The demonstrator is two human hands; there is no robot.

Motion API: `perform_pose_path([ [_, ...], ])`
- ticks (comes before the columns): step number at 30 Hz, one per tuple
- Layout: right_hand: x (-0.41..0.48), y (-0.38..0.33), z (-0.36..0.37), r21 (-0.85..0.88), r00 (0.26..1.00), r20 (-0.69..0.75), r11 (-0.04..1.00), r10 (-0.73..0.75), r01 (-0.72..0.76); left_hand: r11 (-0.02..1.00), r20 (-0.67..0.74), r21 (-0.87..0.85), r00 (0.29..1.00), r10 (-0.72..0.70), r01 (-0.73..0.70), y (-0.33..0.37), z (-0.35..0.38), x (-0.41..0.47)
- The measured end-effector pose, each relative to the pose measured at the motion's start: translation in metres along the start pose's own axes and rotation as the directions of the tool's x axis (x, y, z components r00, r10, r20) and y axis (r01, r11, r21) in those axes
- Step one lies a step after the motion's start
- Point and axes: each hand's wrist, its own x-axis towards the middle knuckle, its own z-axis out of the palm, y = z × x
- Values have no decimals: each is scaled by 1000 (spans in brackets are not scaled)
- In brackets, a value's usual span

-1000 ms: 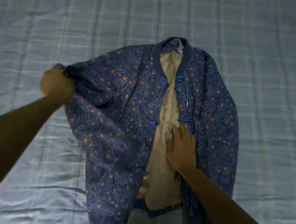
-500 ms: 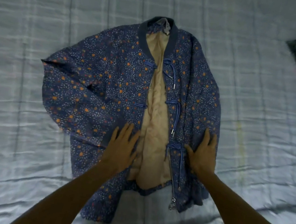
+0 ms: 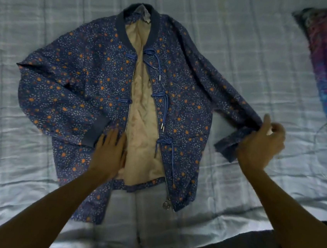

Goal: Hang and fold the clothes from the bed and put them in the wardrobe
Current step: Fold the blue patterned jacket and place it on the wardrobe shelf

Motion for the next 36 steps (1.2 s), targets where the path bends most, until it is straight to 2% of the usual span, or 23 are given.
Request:
perform_pose_path([
  [1,-10,-6,0,70,996,52,995,-76,73,999,19,5,999,34,-34,2,3,-9],
  [2,-25,-3,4,0,940,183,956,-289,294,997,57,18,995,80,-81,5,9,-20],
  [3,-46,3,9,-41,801,368,852,-472,521,990,92,49,988,128,-133,6,16,-31],
  [4,-67,15,16,-26,610,551,719,-570,695,979,119,89,978,171,-182,8,23,-42],
  [5,-87,25,22,20,444,674,615,-591,788,967,143,125,969,203,-221,8,30,-51],
  [6,-105,38,27,45,346,732,549,-586,835,956,167,157,961,221,-247,7,37,-58],
  [7,-118,52,31,40,337,753,550,-565,834,948,185,187,957,225,-259,5,42,-63],
  [8,-130,58,30,-6,412,750,618,-517,786,944,183,207,958,220,-256,3,46,-65],
  [10,-135,78,30,-153,674,683,848,-280,508,947,127,220,970,210,-234,-1,53,-63],
  [11,-131,84,30,-197,755,642,924,-131,327,949,96,225,974,207,-223,-3,56,-61],
  [12,-124,90,33,-189,779,624,957,-54,218,947,72,225,974,217,-228,-4,58,-57],
  [15,-102,99,40,-155,754,640,936,-148,315,900,-14,323,949,314,-293,-5,58,-50],
  [18,-109,101,39,-142,593,761,824,-264,549,872,-137,399,922,363,-284,-7,54,-53],
  [21,-134,96,28,-214,549,807,761,-215,612,833,-77,444,912,403,-331,-14,44,-56],
  [23,-153,93,22,-224,547,820,784,-170,579,766,73,523,915,398,-375,-17,24,-58],
  [24,-160,92,21,-214,538,834,825,-125,524,735,196,569,929,313,-368,-17,11,-62],
  [26,-170,84,22,-81,511,859,973,-42,215,734,324,618,942,87,-280,-20,-4,-72],
  [27,-172,80,24,17,513,858,999,-36,42,750,358,622,934,-16,-225,-20,-9,-75],
  [29,-171,71,32,134,521,854,972,-13,-195,814,359,558,931,-62,-161,-8,-22,-75],
  [31,-171,61,38,194,490,871,910,12,-367,911,220,409,975,-43,-52,12,-29,-63],
  [33,-171,59,44,217,526,850,899,17,-379,997,5,10,997,-79,79,39,-34,-46],
  [34,-172,61,47,201,567,823,922,24,-331,958,-17,-241,987,-163,154,55,-35,-35],
  [36,-173,66,47,134,631,776,972,20,-195,732,65,-633,960,-273,251,83,-29,-7],
])
